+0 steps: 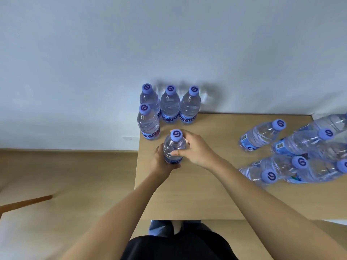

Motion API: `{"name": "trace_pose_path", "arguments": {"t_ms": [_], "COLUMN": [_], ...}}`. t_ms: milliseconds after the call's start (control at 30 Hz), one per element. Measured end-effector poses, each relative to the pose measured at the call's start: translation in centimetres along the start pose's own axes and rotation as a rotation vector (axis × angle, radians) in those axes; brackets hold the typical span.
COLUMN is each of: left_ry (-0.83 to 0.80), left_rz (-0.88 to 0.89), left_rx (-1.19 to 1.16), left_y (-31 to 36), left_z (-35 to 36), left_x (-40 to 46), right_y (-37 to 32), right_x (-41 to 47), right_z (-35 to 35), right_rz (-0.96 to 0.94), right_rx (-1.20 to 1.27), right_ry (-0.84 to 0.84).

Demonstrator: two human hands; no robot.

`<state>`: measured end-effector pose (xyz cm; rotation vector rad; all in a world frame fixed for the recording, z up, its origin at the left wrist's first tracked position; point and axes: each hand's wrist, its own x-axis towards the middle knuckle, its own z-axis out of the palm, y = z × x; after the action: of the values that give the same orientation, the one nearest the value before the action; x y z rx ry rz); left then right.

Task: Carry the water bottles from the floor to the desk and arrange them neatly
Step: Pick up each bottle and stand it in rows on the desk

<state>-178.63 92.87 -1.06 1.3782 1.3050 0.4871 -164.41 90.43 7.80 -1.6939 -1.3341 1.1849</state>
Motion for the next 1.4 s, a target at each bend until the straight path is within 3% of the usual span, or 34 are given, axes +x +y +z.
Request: {"name": "trace_pose_path", "arguments": {"t_ms": [300, 600, 833, 1167, 1400], "left_ry": [0.145, 0.342, 0.467, 0.47, 0.461], "left_rz": [-0.006, -0.082, -0.119, -0.136, -0.175], "left_rx": [-0.127, -0.093, -0.06, -0.078, -0.227], "left_y": [-0.2, 0.9, 2.2, 3.3, 5.3], "left_z": [1.3, 3.4, 4.8, 5.1, 5.1], "left_x": [3.2, 5.8, 6.3, 6.5, 4.4], "right_y": [0.9, 1.1, 1.6, 1.9, 1.7], "right_x": [2.8, 6.2, 7.2, 6.9, 4.8], "right_z": [0.1, -1.4, -2.2, -1.7, -2.2], "right_rz": [-0.129, -0.18, -0.175, -0.206, -0.141], "right_rx": [-0.07, -0.299, -0.316, -0.29, -0.208], "right_ry": [0.048, 0.092, 0.07, 0.166, 0.258]}}
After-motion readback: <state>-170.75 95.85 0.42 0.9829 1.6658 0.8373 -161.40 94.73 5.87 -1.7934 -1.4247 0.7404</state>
